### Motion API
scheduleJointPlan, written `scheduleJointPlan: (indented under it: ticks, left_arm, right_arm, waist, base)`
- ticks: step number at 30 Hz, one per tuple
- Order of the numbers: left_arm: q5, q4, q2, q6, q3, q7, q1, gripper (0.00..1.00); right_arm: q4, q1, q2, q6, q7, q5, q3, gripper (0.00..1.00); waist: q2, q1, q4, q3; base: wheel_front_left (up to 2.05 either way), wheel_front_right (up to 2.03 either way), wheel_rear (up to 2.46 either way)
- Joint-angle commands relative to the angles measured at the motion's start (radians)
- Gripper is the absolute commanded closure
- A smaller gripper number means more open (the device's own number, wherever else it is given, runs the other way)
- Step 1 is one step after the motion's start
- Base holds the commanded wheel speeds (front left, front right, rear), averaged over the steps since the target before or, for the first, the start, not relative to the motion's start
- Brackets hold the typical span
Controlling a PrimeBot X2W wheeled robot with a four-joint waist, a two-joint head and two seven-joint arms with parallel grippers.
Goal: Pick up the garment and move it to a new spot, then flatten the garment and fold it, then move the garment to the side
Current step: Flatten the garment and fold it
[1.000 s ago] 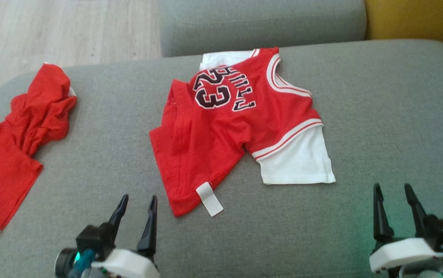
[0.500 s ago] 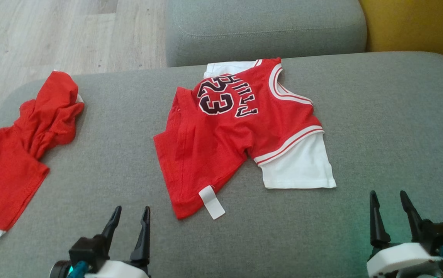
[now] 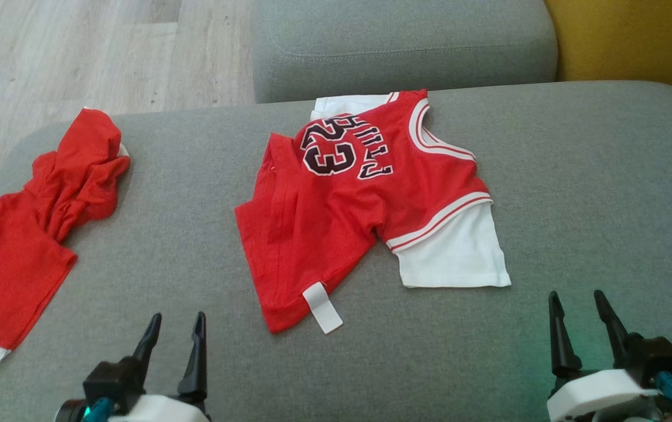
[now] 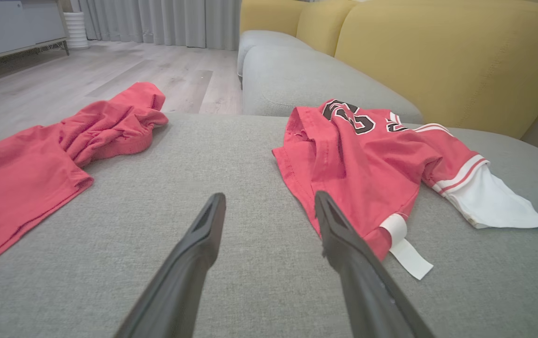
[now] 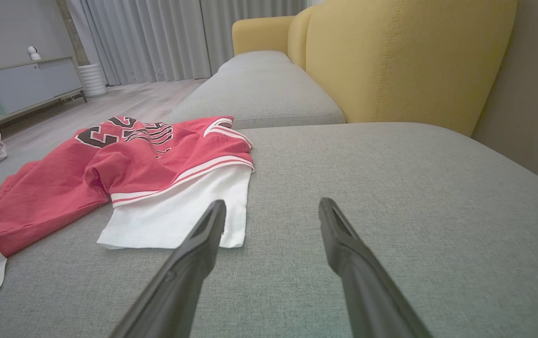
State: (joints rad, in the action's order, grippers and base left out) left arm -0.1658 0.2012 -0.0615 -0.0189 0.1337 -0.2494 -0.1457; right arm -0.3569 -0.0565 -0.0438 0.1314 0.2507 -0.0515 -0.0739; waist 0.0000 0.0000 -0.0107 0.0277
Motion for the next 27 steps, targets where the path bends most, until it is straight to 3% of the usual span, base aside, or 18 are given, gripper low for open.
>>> scheduleJointPlan:
  ticks: [1, 13, 19, 27]
  left_arm:
    - [0.014, -0.025, 0.002, -0.004, -0.045, -0.012, 0.018, 0.0]
    - [0.027, -0.017, 0.009, -0.011, -0.079, -0.012, 0.014, 0.0]
    - [0.025, 0.051, 0.011, -0.027, -0.017, -0.012, 0.051, 0.0]
    - [0.025, 0.134, 0.011, -0.044, 0.085, 0.118, 0.191, 0.0]
  right_arm:
    - [0.024, 0.019, -0.006, -0.001, 0.011, -0.001, 0.03, 0.0]
    - [0.025, 0.017, -0.006, -0.001, 0.011, -0.009, 0.058, 0.0]
    - [-0.004, 0.087, -0.006, -0.001, 0.006, -0.019, 0.093, 0.0]
    - [-0.133, 0.275, -0.006, -0.001, -0.234, 0.018, 0.071, 0.0]
  waist:
    - [0.0, 0.0, -0.001, 0.0]
    - [0.0, 0.0, -0.006, -0.005]
    - [0.0, 0.0, 0.001, -0.024]
    - [0.0, 0.0, -0.017, -0.104]
  base:
    - [0.0, 0.0, 0.0]
    - [0.0, 0.0, 0.0]
    - [0.0, 0.0, 0.0]
    - [0.0, 0.0, 0.0]
